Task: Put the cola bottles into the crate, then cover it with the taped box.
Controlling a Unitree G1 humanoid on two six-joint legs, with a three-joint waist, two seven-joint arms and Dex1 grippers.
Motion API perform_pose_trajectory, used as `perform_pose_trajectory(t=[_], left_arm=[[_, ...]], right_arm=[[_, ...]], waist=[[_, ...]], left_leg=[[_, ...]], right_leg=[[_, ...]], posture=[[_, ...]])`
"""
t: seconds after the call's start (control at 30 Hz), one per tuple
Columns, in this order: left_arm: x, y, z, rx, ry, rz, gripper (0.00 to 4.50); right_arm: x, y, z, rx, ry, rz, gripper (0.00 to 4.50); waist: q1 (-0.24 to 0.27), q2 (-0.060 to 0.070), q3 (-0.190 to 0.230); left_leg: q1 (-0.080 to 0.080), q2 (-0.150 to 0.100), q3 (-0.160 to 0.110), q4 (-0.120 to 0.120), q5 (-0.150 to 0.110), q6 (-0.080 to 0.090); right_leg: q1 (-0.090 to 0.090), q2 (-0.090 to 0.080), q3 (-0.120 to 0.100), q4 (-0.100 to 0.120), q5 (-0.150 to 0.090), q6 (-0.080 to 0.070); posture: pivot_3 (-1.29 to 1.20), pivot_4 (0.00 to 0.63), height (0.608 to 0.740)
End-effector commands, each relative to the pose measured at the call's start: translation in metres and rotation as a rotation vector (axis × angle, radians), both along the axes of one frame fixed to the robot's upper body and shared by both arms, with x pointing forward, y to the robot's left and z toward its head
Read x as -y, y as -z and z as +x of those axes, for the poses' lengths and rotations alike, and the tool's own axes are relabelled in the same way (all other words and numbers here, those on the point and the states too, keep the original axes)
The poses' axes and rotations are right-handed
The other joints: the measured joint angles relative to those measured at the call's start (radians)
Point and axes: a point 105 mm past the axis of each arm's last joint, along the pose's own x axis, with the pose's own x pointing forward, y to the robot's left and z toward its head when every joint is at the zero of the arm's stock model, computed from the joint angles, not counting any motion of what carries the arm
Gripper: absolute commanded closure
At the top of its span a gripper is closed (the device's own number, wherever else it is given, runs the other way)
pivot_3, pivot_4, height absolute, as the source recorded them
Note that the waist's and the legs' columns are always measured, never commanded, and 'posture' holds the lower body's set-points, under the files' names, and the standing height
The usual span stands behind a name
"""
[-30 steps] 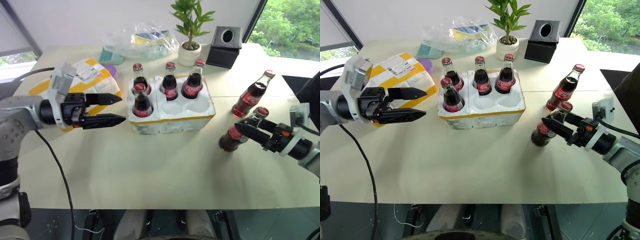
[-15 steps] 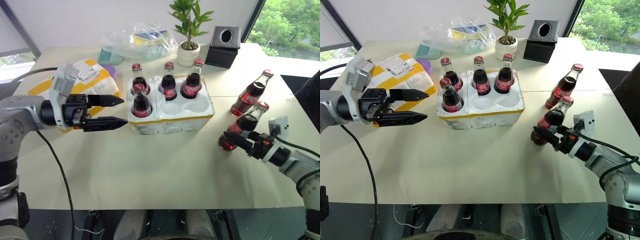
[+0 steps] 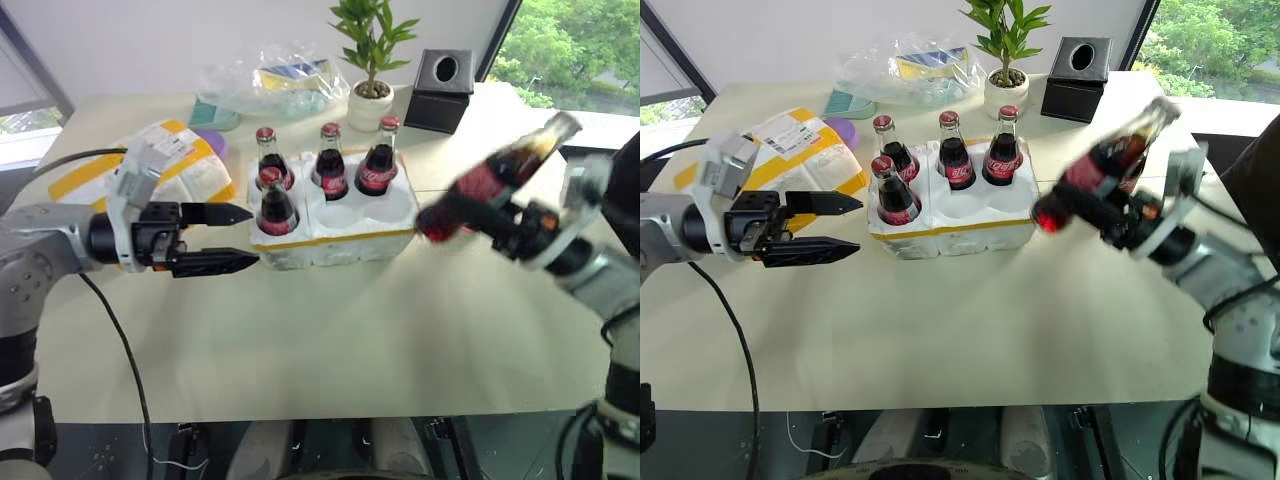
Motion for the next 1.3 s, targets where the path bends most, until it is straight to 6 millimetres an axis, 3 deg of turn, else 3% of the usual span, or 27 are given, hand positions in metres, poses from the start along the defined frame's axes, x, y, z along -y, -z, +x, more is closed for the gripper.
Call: perform_pose_trajectory(t=[0.03, 0.17, 0.3, 0.43, 0.53, 0.8, 0.87, 0.93, 1.03, 1.23, 1.3], left_arm=[[0.0, -0.009, -0.003, 0.059, -0.004, -0.009, 0.0], [-0.001, -0.011, -0.002, 0.074, -0.016, -0.014, 0.0], [0.0, -0.012, -0.003, 0.094, -0.032, -0.022, 0.0], [0.0, -0.013, -0.004, 0.102, -0.043, -0.027, 0.0], [-0.001, -0.015, -0.003, 0.111, -0.055, -0.029, 0.0], [-0.001, -0.017, -0.003, 0.119, -0.066, -0.03, 0.0], [0.0, -0.017, -0.003, 0.121, -0.064, -0.031, 0.0], [0.002, -0.016, -0.003, 0.122, -0.058, -0.031, 0.0], [0.004, -0.015, -0.004, 0.119, -0.046, -0.03, 0.0], [0.006, -0.015, -0.002, 0.118, -0.039, -0.029, 0.0], [0.005, -0.015, -0.002, 0.117, -0.039, -0.03, 0.0]], right_arm=[[-0.026, -0.012, 0.004, 0.039, -0.056, -0.031, 1.66], [-0.057, -0.009, 0.03, 0.044, -0.067, -0.092, 1.66], [-0.087, 0.01, 0.055, 0.026, -0.081, -0.148, 1.66], [-0.101, 0.028, 0.064, 0.002, -0.102, -0.187, 1.66], [-0.107, 0.051, 0.065, 0.01, -0.115, -0.311, 1.66], [-0.101, 0.067, 0.065, 0.025, -0.116, -0.415, 1.66], [-0.101, 0.074, 0.067, 0.012, -0.11, -0.437, 0.63], [-0.102, 0.077, 0.07, 0.011, -0.089, -0.442, 0.03], [-0.1, 0.073, 0.073, 0.024, -0.059, -0.427, 0.03], [-0.065, 0.041, 0.057, 0.035, 0.006, -0.302, 0.03], [-0.036, 0.032, 0.042, 0.025, 0.076, -0.264, 0.03]], waist=[[0.005, -0.001, 0.0], [0.007, -0.001, 0.0], [0.006, -0.001, 0.0], [0.007, -0.001, 0.0], [0.002, -0.001, 0.0], [-0.013, -0.001, 0.0], [-0.013, -0.001, 0.0], [-0.013, -0.001, 0.0], [-0.014, -0.001, 0.0], [-0.007, -0.001, 0.0], [-0.005, -0.001, 0.0]], left_leg=[[0.0, 0.0, 0.0, 0.0, 0.0, 0.0], [0.0, -0.002, 0.0, 0.0, 0.0, 0.0], [0.0, -0.002, 0.0, 0.0, 0.001, -0.001], [-0.001, -0.002, 0.0, 0.0, 0.003, -0.005], [-0.001, -0.003, 0.0, 0.0, 0.003, -0.005], [-0.001, -0.002, -0.001, 0.0, 0.003, -0.005], [-0.001, -0.002, -0.001, 0.0, 0.003, -0.005], [-0.001, -0.002, -0.001, 0.0, 0.003, -0.005], [-0.001, -0.002, -0.001, 0.0, 0.003, -0.005], [-0.001, -0.003, -0.001, 0.0, 0.003, -0.005], [-0.001, -0.003, -0.001, 0.0, 0.002, -0.004]], right_leg=[[0.0, 0.0, 0.0, 0.0, 0.0, 0.0], [0.0, -0.001, 0.0, 0.0, 0.0, 0.0], [-0.001, -0.001, 0.0, 0.0, 0.0, 0.0], [-0.001, -0.001, 0.0, 0.0, 0.0, 0.0], [-0.001, -0.001, 0.0, 0.0, 0.0, 0.0], [-0.002, 0.0, 0.0, 0.001, 0.0, 0.0], [-0.002, 0.0, 0.0, 0.001, 0.0, 0.0], [-0.002, 0.0, 0.0, 0.001, 0.0, 0.0], [-0.001, 0.0, 0.0, 0.001, 0.0, 0.0], [-0.001, 0.0, 0.0, 0.001, 0.0, 0.0], [-0.001, -0.001, 0.0, 0.001, 0.0, 0.0]], posture=[[0.0, 0.15, 0.74], [0.0, 0.15, 0.74], [0.0, 0.15, 0.74], [0.0, 0.15, 0.74], [0.0, 0.15, 0.74], [0.0, 0.15, 0.74], [0.0, 0.15, 0.74], [0.0, 0.15, 0.74], [0.0, 0.15, 0.74], [0.0, 0.15, 0.74], [0.0, 0.15, 0.74]])
